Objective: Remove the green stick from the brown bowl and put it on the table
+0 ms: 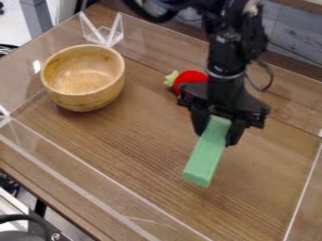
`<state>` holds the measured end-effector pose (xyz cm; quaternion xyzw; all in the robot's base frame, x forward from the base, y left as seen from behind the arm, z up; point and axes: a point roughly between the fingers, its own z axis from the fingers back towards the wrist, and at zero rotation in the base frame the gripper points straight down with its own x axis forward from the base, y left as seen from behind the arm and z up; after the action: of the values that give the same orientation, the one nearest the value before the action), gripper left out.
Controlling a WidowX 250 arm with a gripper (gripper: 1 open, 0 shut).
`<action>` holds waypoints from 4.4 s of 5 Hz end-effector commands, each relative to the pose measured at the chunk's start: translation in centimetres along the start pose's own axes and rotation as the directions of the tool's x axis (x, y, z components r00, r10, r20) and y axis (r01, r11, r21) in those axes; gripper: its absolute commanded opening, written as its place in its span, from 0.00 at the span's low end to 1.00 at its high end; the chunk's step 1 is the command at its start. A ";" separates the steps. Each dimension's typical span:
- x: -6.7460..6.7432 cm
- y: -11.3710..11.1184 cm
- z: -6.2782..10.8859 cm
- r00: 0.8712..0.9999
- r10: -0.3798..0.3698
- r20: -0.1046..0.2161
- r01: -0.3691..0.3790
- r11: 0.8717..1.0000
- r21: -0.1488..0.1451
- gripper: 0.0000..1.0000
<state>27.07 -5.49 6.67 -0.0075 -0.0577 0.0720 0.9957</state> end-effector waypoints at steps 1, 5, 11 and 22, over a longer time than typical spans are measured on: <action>1.1 -0.5 -0.7 0.999 -0.008 0.032 0.008 1.000 -0.001 0.00; 1.2 1.0 -3.9 0.996 -0.089 0.021 0.089 0.996 0.009 0.00; -0.7 -2.6 0.5 0.956 -0.293 0.019 0.293 0.956 -0.017 0.00; 9.3 -1.8 1.3 0.990 0.075 0.119 -0.076 0.997 0.008 1.00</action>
<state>35.20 -5.74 7.17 0.0081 -0.0883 0.1098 0.9900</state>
